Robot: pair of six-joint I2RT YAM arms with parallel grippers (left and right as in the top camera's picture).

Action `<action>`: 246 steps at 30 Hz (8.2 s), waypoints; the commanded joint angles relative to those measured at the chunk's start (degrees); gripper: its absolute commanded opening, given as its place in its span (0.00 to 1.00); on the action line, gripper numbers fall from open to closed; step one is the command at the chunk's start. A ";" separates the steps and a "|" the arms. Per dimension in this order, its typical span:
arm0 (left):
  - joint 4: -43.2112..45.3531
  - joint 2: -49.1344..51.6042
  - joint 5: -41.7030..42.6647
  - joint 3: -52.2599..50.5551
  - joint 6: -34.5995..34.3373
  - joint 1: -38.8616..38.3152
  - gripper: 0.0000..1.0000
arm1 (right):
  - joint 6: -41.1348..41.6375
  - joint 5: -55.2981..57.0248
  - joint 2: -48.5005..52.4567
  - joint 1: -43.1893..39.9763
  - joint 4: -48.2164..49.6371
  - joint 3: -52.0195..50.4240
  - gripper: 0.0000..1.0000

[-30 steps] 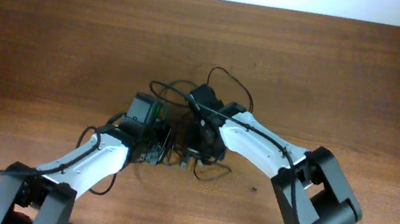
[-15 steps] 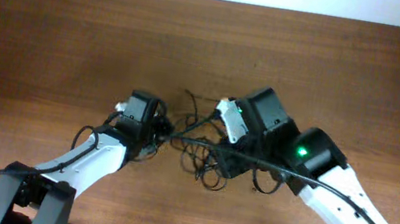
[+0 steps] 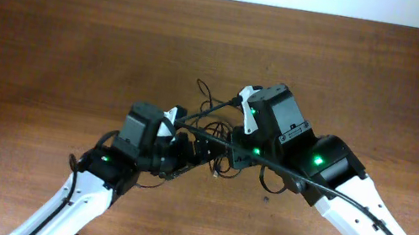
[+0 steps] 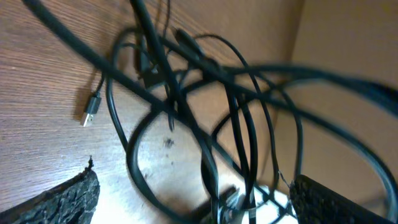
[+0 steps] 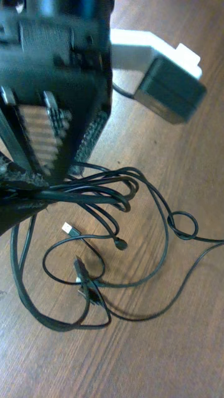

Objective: Untangle cables

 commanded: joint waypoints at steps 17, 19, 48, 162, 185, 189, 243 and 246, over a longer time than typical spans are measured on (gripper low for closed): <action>10.64 0.55 4.22 -0.22 15.08 14.67 0.03 | -4.37 -11.96 -0.44 -12.92 -5.92 2.64 0.37; 10.99 0.55 4.26 -0.22 13.88 14.62 0.00 | -2.86 -11.47 0.04 -11.74 -4.76 2.60 0.50; 18.67 0.50 -10.05 -0.22 -13.40 -3.26 0.68 | 4.44 4.52 11.61 -22.38 -11.34 2.40 0.04; 28.70 -22.91 -60.17 4.74 -15.45 0.09 0.07 | 32.89 7.58 20.55 -11.26 -8.13 0.52 0.04; 20.74 16.06 0.13 4.72 -23.61 -1.16 0.78 | -10.54 -12.63 8.55 -24.59 -4.94 0.66 0.04; 18.36 16.06 -4.83 4.72 -23.58 -1.20 0.52 | -9.86 -12.90 8.55 -24.59 -4.98 0.66 0.04; 30.51 -21.64 -16.33 4.83 -29.07 38.40 0.00 | -5.11 8.00 13.14 -12.61 3.50 0.66 0.24; 22.97 -21.64 -12.17 4.83 -28.41 44.54 0.00 | -5.09 7.32 13.14 -15.82 0.94 0.66 0.29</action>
